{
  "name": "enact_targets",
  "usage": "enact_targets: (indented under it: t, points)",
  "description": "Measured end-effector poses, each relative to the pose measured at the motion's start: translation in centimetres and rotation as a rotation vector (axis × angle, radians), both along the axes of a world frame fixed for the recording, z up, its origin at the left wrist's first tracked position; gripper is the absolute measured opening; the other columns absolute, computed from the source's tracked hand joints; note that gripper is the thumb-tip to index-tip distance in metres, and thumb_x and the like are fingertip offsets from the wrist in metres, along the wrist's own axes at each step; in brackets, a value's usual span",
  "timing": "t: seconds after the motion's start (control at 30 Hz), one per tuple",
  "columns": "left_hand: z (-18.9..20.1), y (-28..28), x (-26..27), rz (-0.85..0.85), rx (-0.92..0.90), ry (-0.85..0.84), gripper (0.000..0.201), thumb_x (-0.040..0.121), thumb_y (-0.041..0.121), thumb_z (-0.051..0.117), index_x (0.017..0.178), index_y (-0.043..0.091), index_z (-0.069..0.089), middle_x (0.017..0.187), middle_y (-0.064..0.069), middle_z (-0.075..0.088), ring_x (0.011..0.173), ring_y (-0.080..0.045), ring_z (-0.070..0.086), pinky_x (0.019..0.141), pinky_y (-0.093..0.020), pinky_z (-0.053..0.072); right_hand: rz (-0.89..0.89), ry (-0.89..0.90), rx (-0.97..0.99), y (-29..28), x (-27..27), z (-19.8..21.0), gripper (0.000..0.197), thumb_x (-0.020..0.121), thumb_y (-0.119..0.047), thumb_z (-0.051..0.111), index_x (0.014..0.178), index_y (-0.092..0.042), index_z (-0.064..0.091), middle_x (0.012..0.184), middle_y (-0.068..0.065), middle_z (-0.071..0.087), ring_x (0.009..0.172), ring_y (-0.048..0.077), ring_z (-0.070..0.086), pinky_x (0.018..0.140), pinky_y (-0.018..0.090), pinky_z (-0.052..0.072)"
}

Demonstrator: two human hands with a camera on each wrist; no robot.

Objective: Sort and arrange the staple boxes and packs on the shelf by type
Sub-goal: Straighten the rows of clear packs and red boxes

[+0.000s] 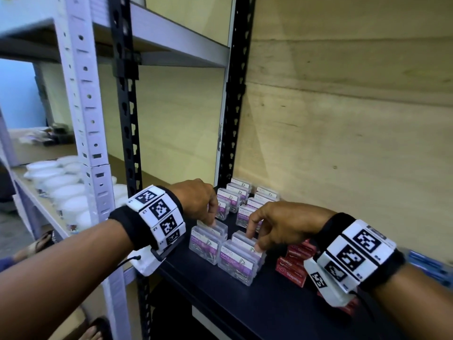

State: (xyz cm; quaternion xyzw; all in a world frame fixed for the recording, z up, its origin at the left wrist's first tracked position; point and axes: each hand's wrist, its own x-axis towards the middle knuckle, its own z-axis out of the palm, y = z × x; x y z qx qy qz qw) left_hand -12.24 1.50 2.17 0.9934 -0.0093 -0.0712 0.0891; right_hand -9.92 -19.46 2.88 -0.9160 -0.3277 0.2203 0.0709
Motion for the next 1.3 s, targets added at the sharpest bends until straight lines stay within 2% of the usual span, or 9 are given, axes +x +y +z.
enact_targets:
  t: [0.17,0.37,0.57,0.73,0.87,0.97,1.1,1.2,1.3]
  points:
    - [0.2,-0.8,-0.2,-0.006,0.044,0.019,0.02,0.083,0.036,0.074,0.101,0.029,0.072,0.084,0.016,0.055,0.086,-0.01,0.057,0.079,-0.027,0.049,0.005,-0.008,0.008,-0.1,-0.3,0.0,0.028,0.088,-0.034,0.073,0.115,-0.031,0.065,0.099,-0.01,0.075,0.085,0.005,0.067,0.087,0.028,0.052]
    - [0.8,-1.4,-0.7,-0.054,0.03,0.081,0.026,0.086,0.035,0.071,0.111,0.027,0.073,0.118,0.007,0.066,0.101,-0.01,0.056,0.094,-0.029,0.046,0.018,0.021,0.023,-0.1,-0.5,0.2,0.028,0.089,-0.031,0.072,0.115,-0.03,0.064,0.1,-0.009,0.074,0.077,0.003,0.066,0.083,0.027,0.053]
    - [0.8,-1.2,-0.7,-0.06,0.018,0.089,0.021,0.086,0.03,0.072,0.107,0.028,0.075,0.117,0.009,0.066,0.099,-0.009,0.055,0.095,-0.029,0.046,0.017,0.03,0.023,0.0,-0.7,0.3,0.025,0.092,-0.027,0.069,0.117,-0.029,0.064,0.104,-0.006,0.075,0.091,0.008,0.07,0.084,0.027,0.053]
    - [0.4,-0.9,-0.7,-0.074,-0.011,0.1,0.022,0.086,0.028,0.072,0.108,0.026,0.074,0.117,0.008,0.067,0.104,-0.011,0.06,0.1,-0.035,0.048,-0.002,0.031,0.009,0.1,-0.7,0.2,0.032,0.09,-0.036,0.07,0.12,-0.029,0.061,0.107,-0.008,0.073,0.098,0.01,0.068,0.089,0.029,0.052]
    - [0.5,-0.7,-0.7,-0.097,-0.022,0.116,0.023,0.087,0.029,0.07,0.11,0.027,0.072,0.112,0.01,0.068,0.101,-0.008,0.06,0.097,-0.031,0.048,-0.009,0.035,-0.003,0.2,-0.5,0.2,0.034,0.089,-0.036,0.071,0.121,-0.029,0.06,0.106,-0.008,0.073,0.098,0.01,0.068,0.093,0.033,0.052]
    - [1.0,-0.6,-0.7,-0.119,0.016,0.184,0.035,0.088,0.045,0.065,0.121,0.032,0.064,0.116,0.014,0.063,0.106,-0.007,0.056,0.095,-0.027,0.043,-0.006,0.026,-0.017,0.2,-0.8,0.3,0.041,0.088,-0.049,0.067,0.123,-0.032,0.057,0.109,-0.011,0.07,0.1,0.01,0.066,0.096,0.035,0.051]
    - [1.5,-0.4,-0.9,-0.127,0.048,0.322,0.068,0.078,0.067,0.063,0.139,0.047,0.042,0.146,0.01,0.04,0.128,-0.014,0.043,0.102,-0.034,0.034,0.024,0.037,-0.095,0.4,-1.4,0.2,0.071,0.081,-0.062,0.068,0.139,-0.031,0.042,0.122,-0.01,0.063,0.106,0.011,0.061,0.098,0.035,0.049]
    - [1.8,-0.2,-1.2,-0.129,0.018,0.388,0.079,0.073,0.052,0.077,0.142,0.046,0.038,0.144,0.009,0.041,0.124,-0.012,0.043,0.098,-0.031,0.034,0.056,0.007,-0.195,0.6,-1.5,0.1,0.091,0.075,-0.065,0.071,0.148,-0.029,0.032,0.138,-0.005,0.054,0.119,0.018,0.055,0.102,0.038,0.046]
    - [1.5,-0.1,-1.0,-0.164,0.1,0.398,0.085,0.072,0.033,0.083,0.143,0.043,0.037,0.138,0.012,0.045,0.121,-0.011,0.042,0.093,-0.029,0.033,0.052,-0.022,-0.239,0.8,-1.7,-0.2,0.093,0.071,-0.064,0.076,0.146,-0.028,0.035,0.139,-0.003,0.053,0.121,0.022,0.054,0.103,0.042,0.046]
